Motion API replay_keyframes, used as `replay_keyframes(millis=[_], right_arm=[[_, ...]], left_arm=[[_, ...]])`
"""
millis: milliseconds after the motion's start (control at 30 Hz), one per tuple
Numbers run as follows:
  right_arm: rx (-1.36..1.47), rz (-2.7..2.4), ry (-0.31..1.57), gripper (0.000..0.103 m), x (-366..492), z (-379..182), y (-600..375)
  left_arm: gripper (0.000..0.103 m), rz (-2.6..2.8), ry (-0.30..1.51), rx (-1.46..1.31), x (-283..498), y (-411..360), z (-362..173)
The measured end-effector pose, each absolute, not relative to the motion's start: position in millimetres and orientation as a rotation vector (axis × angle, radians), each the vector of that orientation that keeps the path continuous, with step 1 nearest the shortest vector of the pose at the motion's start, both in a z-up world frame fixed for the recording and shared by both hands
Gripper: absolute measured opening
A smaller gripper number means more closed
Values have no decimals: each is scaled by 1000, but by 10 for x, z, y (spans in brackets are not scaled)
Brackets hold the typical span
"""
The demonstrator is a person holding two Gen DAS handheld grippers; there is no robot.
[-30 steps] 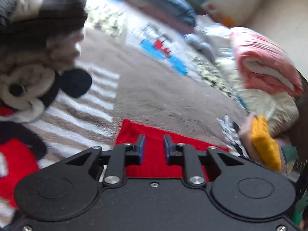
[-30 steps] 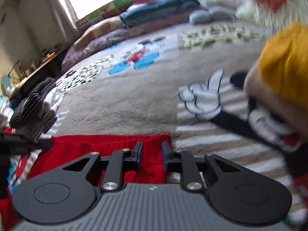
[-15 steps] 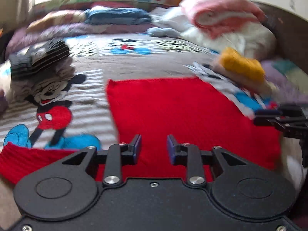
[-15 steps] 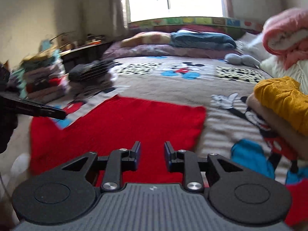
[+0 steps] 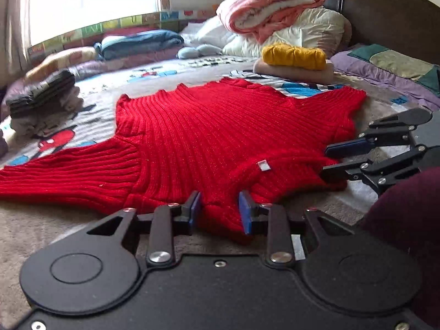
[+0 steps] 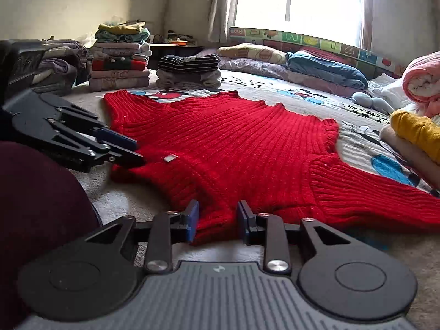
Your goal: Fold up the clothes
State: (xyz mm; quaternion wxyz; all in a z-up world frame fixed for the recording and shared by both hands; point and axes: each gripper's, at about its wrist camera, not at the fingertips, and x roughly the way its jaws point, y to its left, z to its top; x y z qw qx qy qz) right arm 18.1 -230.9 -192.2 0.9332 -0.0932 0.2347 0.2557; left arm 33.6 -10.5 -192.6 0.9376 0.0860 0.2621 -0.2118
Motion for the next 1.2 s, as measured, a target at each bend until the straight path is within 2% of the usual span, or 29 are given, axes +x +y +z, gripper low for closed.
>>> replay_keyframes(millis=[167, 200, 233, 500, 600, 800, 1000, 1167, 1200], right_arm=[[-151, 485, 502, 37, 73, -1860, -2353], [-112, 484, 523, 40, 64, -1863, -2397], [-62, 483, 553, 41, 66, -1899, -2465], [349, 404, 594, 41, 59, -1932, -3058], [513, 343, 586, 41, 88, -1996, -3334], [759, 255, 546, 41, 129, -2181, -3757], [924, 194, 486, 43, 134, -2271, -4085], [990, 130, 445, 49, 125, -2272, -4339], [982, 111, 444, 53, 126, -2258, -4373]], left_arm=[[32, -423, 579, 103, 228, -36, -1869], [43, -425, 595, 79, 194, -8, -1855], [47, -421, 609, 61, 166, 22, -1844], [47, -356, 628, -38, 63, 200, -1598], [53, -348, 637, 7, 132, 87, -1431], [66, -418, 629, 193, 312, -478, -1139], [76, -510, 610, 429, 515, -1285, -1085], [77, -610, 620, 551, 673, -1922, -1171], [77, -623, 614, 576, 689, -2045, -1197]])
